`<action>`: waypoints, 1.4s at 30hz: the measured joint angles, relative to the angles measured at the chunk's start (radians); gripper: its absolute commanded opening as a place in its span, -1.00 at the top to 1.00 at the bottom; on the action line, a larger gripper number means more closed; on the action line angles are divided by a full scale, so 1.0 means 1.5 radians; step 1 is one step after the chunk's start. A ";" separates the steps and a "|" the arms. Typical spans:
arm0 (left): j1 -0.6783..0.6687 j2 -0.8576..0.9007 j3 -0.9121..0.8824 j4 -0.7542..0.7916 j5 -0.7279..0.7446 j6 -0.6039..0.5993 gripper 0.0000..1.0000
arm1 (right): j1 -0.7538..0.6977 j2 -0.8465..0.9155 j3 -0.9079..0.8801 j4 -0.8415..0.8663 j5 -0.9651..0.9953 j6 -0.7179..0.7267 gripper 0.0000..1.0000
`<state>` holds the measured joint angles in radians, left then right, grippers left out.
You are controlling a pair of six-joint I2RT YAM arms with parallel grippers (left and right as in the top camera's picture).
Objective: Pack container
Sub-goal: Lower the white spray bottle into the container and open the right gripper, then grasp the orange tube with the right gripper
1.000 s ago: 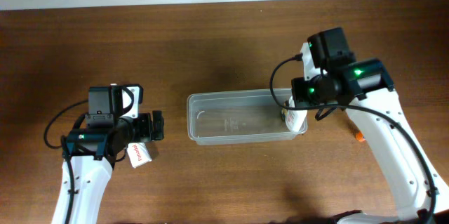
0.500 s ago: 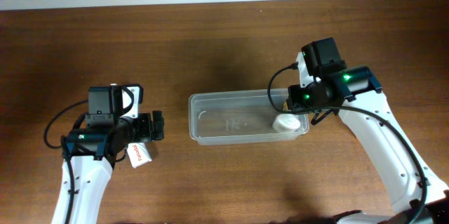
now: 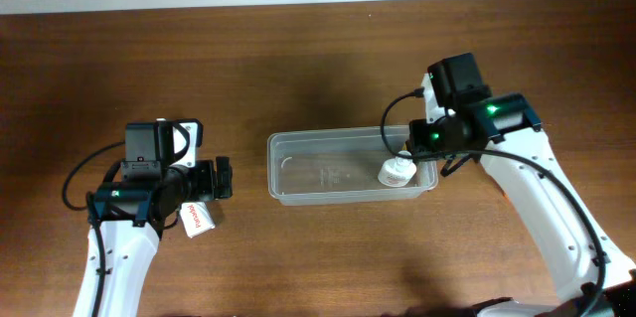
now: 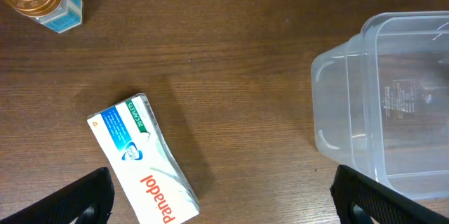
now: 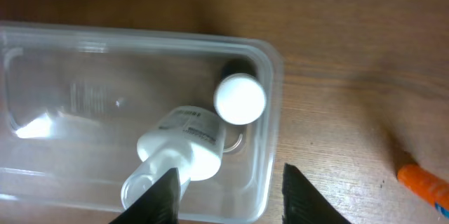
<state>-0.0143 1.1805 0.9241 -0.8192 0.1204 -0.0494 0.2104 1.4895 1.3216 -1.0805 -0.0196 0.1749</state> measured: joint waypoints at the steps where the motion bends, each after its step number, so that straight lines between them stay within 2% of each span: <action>1: 0.000 0.000 0.000 0.000 0.000 0.000 -0.99 | -0.019 -0.004 0.015 -0.013 0.001 0.014 -0.01; 2: 0.000 0.000 0.000 0.000 0.000 0.000 -0.99 | -0.039 -0.009 0.031 -0.023 0.001 0.025 -0.14; 3: 0.000 0.000 0.000 0.000 0.000 0.000 -0.99 | -0.086 -0.024 0.062 -0.039 0.003 0.042 -0.36; 8: 0.000 0.000 0.000 0.000 0.000 0.000 -0.99 | -0.290 -0.077 0.121 -0.115 0.012 0.080 -0.59; 11: 0.000 0.000 0.000 0.000 0.000 0.000 -0.99 | -0.407 -0.073 0.110 -0.143 0.013 0.084 -0.59; 16: 0.000 0.000 0.000 0.005 0.000 0.000 -0.99 | -0.468 -0.022 0.037 -0.132 0.004 0.061 -0.56; 21: 0.000 0.000 0.000 0.008 0.000 0.000 -0.99 | -0.470 0.047 0.000 -0.120 -0.008 0.038 -0.42; 25: 0.000 0.000 0.000 0.008 0.000 0.000 -0.99 | -0.470 0.089 0.000 -0.118 -0.013 0.035 -0.01; 26: 0.000 0.000 0.000 0.008 0.000 0.000 -0.99 | -0.470 0.097 0.000 -0.117 -0.016 0.033 0.21; 28: 0.000 0.000 0.000 0.008 0.000 0.000 -0.99 | -0.470 0.110 0.000 -0.117 -0.018 0.030 0.34; 32: 0.000 0.000 0.000 0.008 0.000 0.000 -0.99 | -0.470 0.113 0.000 -0.117 -0.018 0.025 0.43; 35: 0.000 0.000 0.000 0.008 0.000 0.000 -0.99 | -0.470 0.113 0.000 -0.117 -0.018 0.023 0.62; 42: 0.000 0.000 0.000 0.008 0.000 0.000 -0.99 | -0.462 0.113 0.006 -0.145 -0.054 -0.005 0.62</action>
<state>-0.0143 1.1805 0.9241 -0.8070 0.1207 -0.0490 -0.4820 1.6588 1.3308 -1.2984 -0.1001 0.1673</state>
